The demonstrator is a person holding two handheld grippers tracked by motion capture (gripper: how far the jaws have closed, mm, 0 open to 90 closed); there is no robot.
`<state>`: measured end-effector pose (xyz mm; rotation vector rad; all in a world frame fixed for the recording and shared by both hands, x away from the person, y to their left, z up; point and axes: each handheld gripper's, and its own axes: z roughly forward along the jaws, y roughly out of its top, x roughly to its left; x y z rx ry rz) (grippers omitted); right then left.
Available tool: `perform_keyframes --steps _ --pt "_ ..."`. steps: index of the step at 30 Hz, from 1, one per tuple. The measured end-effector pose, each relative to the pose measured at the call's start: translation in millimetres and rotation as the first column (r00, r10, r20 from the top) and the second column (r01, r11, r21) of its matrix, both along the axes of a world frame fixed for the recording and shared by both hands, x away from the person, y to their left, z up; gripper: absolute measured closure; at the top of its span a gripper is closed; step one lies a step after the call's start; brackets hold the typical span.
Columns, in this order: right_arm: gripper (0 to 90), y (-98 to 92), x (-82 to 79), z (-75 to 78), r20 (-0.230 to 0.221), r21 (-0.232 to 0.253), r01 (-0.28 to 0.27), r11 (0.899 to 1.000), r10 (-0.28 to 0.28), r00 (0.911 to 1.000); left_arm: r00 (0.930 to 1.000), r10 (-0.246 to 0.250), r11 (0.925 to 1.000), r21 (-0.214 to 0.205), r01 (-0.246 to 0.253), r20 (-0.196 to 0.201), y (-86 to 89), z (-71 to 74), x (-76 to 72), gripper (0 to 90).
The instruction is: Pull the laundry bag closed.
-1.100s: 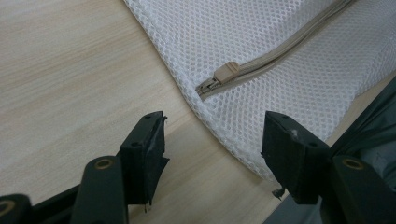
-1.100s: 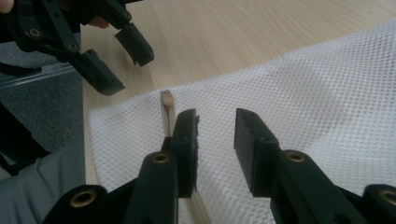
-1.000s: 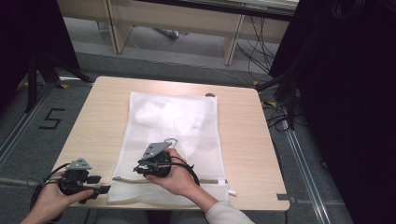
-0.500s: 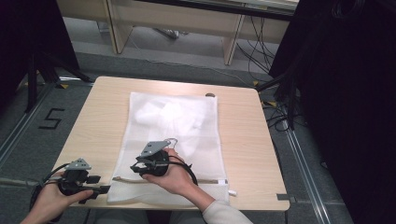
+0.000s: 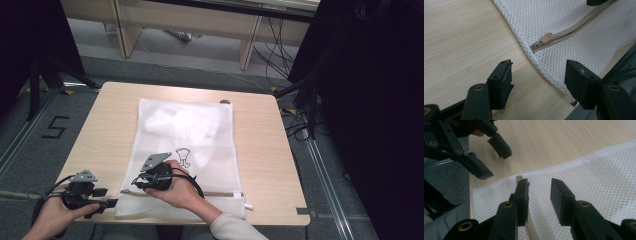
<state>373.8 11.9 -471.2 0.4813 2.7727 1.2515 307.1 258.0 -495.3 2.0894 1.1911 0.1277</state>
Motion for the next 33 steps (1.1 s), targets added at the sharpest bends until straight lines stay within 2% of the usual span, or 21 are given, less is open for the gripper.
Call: perform_keyframes --steps 3,4,8,9,11,12,13,15,16,17,20,22,27,28,33 --pt "68.7 3.5 -0.4 -1.6 -0.004 -0.006 -0.003 1.0 0.003 1.0 1.0 0.002 1.0 -0.004 -0.002 -0.005 -0.5 -0.2 -0.3 38.2" --pt "68.9 4.7 -0.5 -1.6 -0.01 -0.016 -0.01 1.0 0.01 0.9999 0.9998 -0.019 0.9998 0.006 0.019 0.005 0.5 0.1 0.6 38.2" --pt "71.0 10.2 -2.9 -4.6 -0.025 -0.024 -0.011 1.0 0.01 0.9996 0.9998 -0.017 0.9998 0.003 0.017 0.005 0.4 -0.1 0.4 38.3" --pt "71.8 11.2 -1.7 -4.8 -0.013 -0.035 -0.029 0.999 0.028 0.9995 0.9998 -0.017 0.9998 0.003 0.017 0.005 0.4 -0.1 0.4 38.3" --pt "72.0 12.8 -1.9 -6.1 -0.018 -0.033 -0.033 0.999 0.032 0.9993 0.9998 -0.018 0.9998 0.003 0.018 0.005 0.3 -0.1 0.4 38.3" --pt "72.7 15.8 -1.9 -7.2 -0.026 -0.047 -0.039 0.998 0.038 0.9989 0.9998 -0.018 0.9998 0.003 0.018 0.006 0.1 -0.2 0.4 38.3" --pt "73.0 17.3 -2.0 -8.5 -0.028 -0.044 -0.039 0.998 0.038 0.9989 0.9995 -0.029 0.9995 0.011 0.029 -0.015 0.8 1.1 0.8 38.4" --pt "73.6 18.4 -1.7 -8.7 -0.029 -0.051 -0.045 0.998 0.043 0.9986 0.9995 -0.029 0.9995 0.011 0.029 -0.014 0.8 1.1 0.8 38.4" --pt "74.4 21.9 -1.6 -10.7 -0.038 -0.056 -0.049 0.997 0.047 0.9982 0.9995 -0.028 0.9995 0.013 0.028 -0.013 0.9 1.2 0.7 38.4" --pt "74.5 23.5 -1.3 -12.1 -0.042 -0.054 -0.046 0.997 0.044 0.9981 0.9998 -0.016 0.9999 0.0 0.016 0.006 0.0 -0.5 0.3 38.4" --pt "74.6 26.4 -0.9 -14.2 -0.057 -0.057 -0.042 0.998 0.038 0.9976 0.9995 -0.03 0.9995 0.011 0.03 -0.014 1.0 1.0 0.8 38.4" --pt "74.4 30.3 0.3 -17.8 -0.081 -0.059 -0.036 0.998 0.031 0.9962 0.9995 -0.03 0.9995 0.012 0.03 -0.014 0.9 1.1 0.8 38.4" --pt "73.8 35.5 1.8 -24.0 -0.088 -0.064 -0.051 0.997 0.045 0.9951 0.9998 -0.02 0.9998 0.003 0.019 0.006 0.3 -0.2 0.4 38.4" --pt "73.4 36.1 2.4 -24.3 -0.091 -0.074 -0.053 0.996 0.046 0.9948 0.9994 -0.031 0.9994 0.013 0.031 -0.014 1.1 1.1 0.8 38.5" --pt "72.6 39.6 4.5 -28.3 -0.112 -0.075 -0.05 0.996 0.042 0.9928 0.9994 -0.031 0.9994 0.012 0.031 -0.013 1.1 1.2 0.8 38.5"
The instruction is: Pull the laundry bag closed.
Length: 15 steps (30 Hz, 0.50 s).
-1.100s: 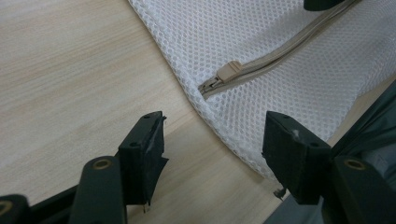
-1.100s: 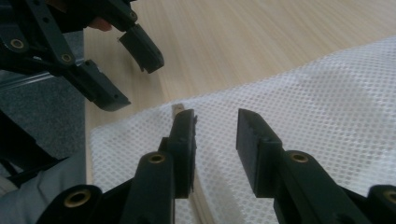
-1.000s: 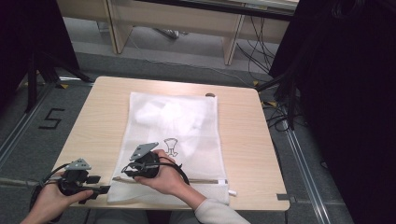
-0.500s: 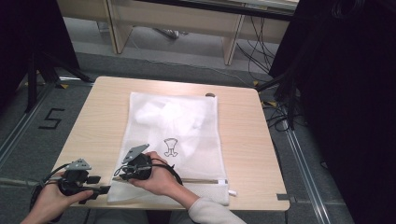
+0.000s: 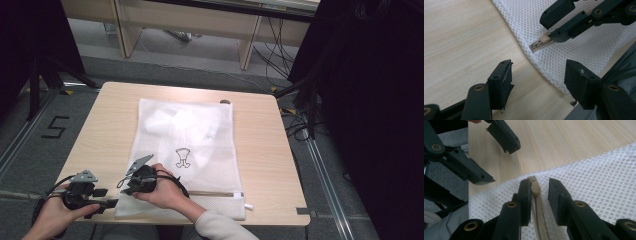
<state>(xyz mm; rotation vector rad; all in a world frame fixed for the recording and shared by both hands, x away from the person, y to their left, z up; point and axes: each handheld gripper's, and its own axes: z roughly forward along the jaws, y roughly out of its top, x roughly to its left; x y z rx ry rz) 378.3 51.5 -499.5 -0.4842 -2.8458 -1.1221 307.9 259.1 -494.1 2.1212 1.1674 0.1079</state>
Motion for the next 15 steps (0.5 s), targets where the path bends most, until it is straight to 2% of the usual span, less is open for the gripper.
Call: perform_keyframes --steps 10,12,15 --pt "74.1 6.2 1.7 -4.1 -0.008 -0.007 -0.001 1.0 0.001 1.0 0.9998 0.011 0.9999 -0.012 -0.01 0.019 -0.7 -1.2 -0.5 38.5" --pt "75.0 7.8 0.5 -5.5 -0.025 -0.007 0.005 1.0 -0.005 0.9997 0.9998 0.01 0.9999 -0.011 -0.01 0.019 -0.6 -1.1 -0.5 38.5" --pt "76.4 9.2 1.2 -6.5 -0.013 -0.009 -0.005 1.0 0.005 0.9999 0.9998 0.01 0.9999 -0.011 -0.01 0.017 -0.8 -1.4 -0.4 38.5"
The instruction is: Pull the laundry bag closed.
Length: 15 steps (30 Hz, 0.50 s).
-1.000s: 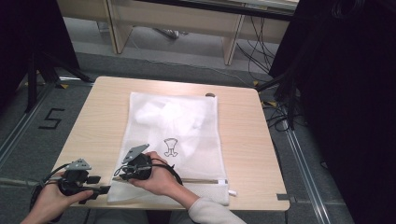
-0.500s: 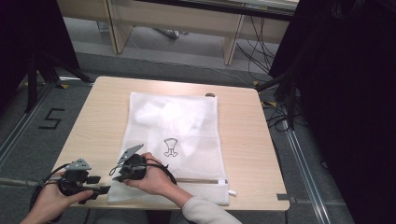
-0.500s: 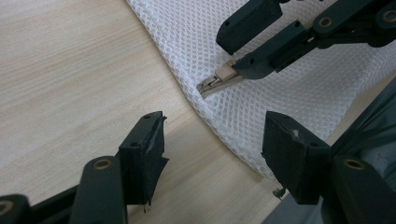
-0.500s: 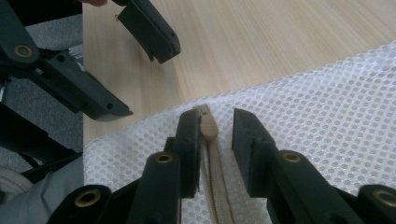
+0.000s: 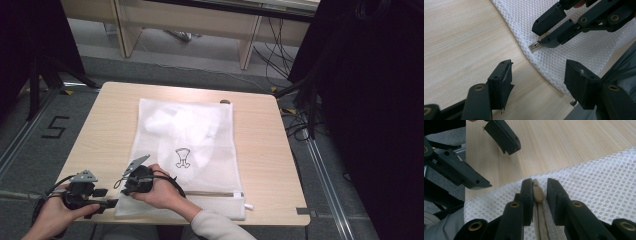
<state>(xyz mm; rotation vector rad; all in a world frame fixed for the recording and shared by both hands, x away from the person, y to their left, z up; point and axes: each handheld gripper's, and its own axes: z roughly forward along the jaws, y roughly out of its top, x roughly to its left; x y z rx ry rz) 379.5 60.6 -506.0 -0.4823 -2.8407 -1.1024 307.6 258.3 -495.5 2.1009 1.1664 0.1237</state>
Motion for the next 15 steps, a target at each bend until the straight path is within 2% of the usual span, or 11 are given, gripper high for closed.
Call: perform_keyframes --steps 5,6,8,9,11,12,14,15 --pt "81.9 0.1 -0.6 1.7 0.016 0.002 -0.016 1.0 0.016 0.9997 1.0 0.0 1.0 -0.003 0.0 -0.004 -0.3 -0.4 0.1 39.3" --pt "81.9 -0.4 -0.2 2.3 0.035 -0.012 -0.019 1.0 0.019 0.9992 0.9996 -0.015 0.9999 0.004 0.015 -0.025 0.3 0.5 1.0 39.3" --pt "82.0 0.3 -2.2 3.7 0.034 0.003 -0.029 1.0 0.029 0.999 0.9999 0.001 1.0 0.006 -0.001 -0.013 -1.5 -0.1 0.6 39.7" --pt "82.0 -0.6 -2.3 5.3 0.04 -0.009 -0.03 1.0 0.03 0.9987 0.9993 -0.019 0.9998 0.005 0.02 -0.032 -1.0 0.8 1.7 39.8" --pt "82.1 -1.6 -2.8 10.0 0.047 0.011 -0.041 0.999 0.041 0.998 0.9999 0.001 0.9998 -0.017 -0.002 -0.01 -3.5 -0.9 2.3 40.8" --pt "82.1 -2.5 -2.5 11.8 0.071 -0.001 -0.039 0.999 0.039 0.9967 0.9999 0.001 0.9998 -0.017 -0.002 -0.01 -3.5 -0.9 2.3 41.4" --pt "82.1 -3.1 -2.5 13.3 0.078 -0.003 -0.048 0.999 0.048 0.9958 0.9997 -0.014 0.9998 -0.011 0.014 -0.021 -2.9 0.1 3.6 43.0" --pt "82.2 -4.7 -4.1 17.3 0.085 -0.004 -0.055 0.998 0.055 0.9949 0.9988 -0.018 0.9996 -0.021 0.017 -0.044 -4.2 0.9 5.3 44.1"
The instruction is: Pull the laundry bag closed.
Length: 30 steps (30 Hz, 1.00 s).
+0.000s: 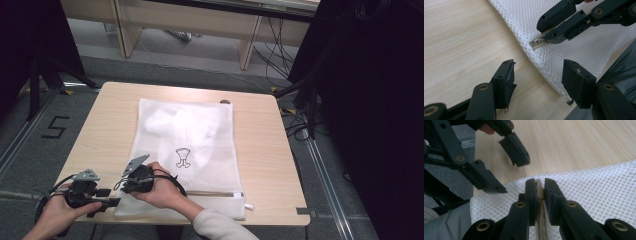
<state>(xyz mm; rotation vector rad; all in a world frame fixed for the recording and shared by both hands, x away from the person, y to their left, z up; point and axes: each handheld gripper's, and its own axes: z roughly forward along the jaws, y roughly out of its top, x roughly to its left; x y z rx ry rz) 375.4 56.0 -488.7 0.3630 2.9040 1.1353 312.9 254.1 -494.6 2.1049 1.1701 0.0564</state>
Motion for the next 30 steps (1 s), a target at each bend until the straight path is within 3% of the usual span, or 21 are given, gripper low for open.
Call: perform_keyframes --steps 2,3,4,6,12,13,19,26,29,30 --pt "82.2 -0.1 -0.6 0.8 -0.006 0.012 0.0 1.0 0.0 1.0 1.0 0.007 0.9998 -0.016 -0.007 -0.002 -2.0 -1.0 0.9 44.8" --pt "82.1 -1.9 0.0 2.8 0.013 0.003 -0.002 1.0 0.002 0.9999 1.0 0.008 0.9998 -0.018 -0.008 -0.005 -2.8 -1.0 1.6 45.5" --pt "82.1 -2.5 -0.6 3.8 0.009 0.01 0.005 1.0 -0.005 0.9999 0.9997 0.026 0.9984 -0.051 -0.025 0.002 -5.6 -2.9 1.9 47.2" --pt "82.2 -4.6 -1.4 7.6 0.009 0.023 -0.004 1.0 0.004 0.9999 0.9995 0.007 0.9985 -0.053 -0.009 -0.03 -6.3 -1.9 4.6 48.7" --pt "82.2 -7.6 -3.7 11.4 0.001 0.036 0.014 0.999 -0.014 0.9999 0.999 0.019 0.9951 -0.096 -0.022 -0.04 -8.6 -4.8 7.7 52.9" --pt "82.2 -8.6 -2.3 13.1 0.019 0.037 0.0 0.999 -0.001 0.9998 0.9978 -0.005 0.9954 -0.096 -0.002 -0.066 -7.6 -3.3 8.8 53.9" --pt "82.2 -10.2 -3.3 16.2 0.033 0.04 -0.001 0.999 0.0 0.9995 0.9973 -0.003 0.9922 -0.124 -0.006 -0.073 -9.0 -3.5 10.0 57.6" --pt "82.2 -10.7 -5.2 17.4 0.029 0.042 0.005 0.999 -0.006 0.9996 0.9957 -0.024 0.9931 -0.117 0.013 -0.09 -10.9 -2.8 12.1 70.2" --pt "82.2 -11.1 -5.2 16.9 0.039 0.047 -0.006 0.999 0.004 0.9992 0.9949 -0.018 0.9942 -0.108 0.007 -0.099 -11.9 -2.4 12.6 75.7" --pt "82.2 -11.3 -5.5 17.0 0.039 0.046 -0.006 0.999 0.004 0.9992 0.9959 0.01 0.9938 -0.109 -0.019 -0.09 -13.5 -3.1 12.1 76.9"
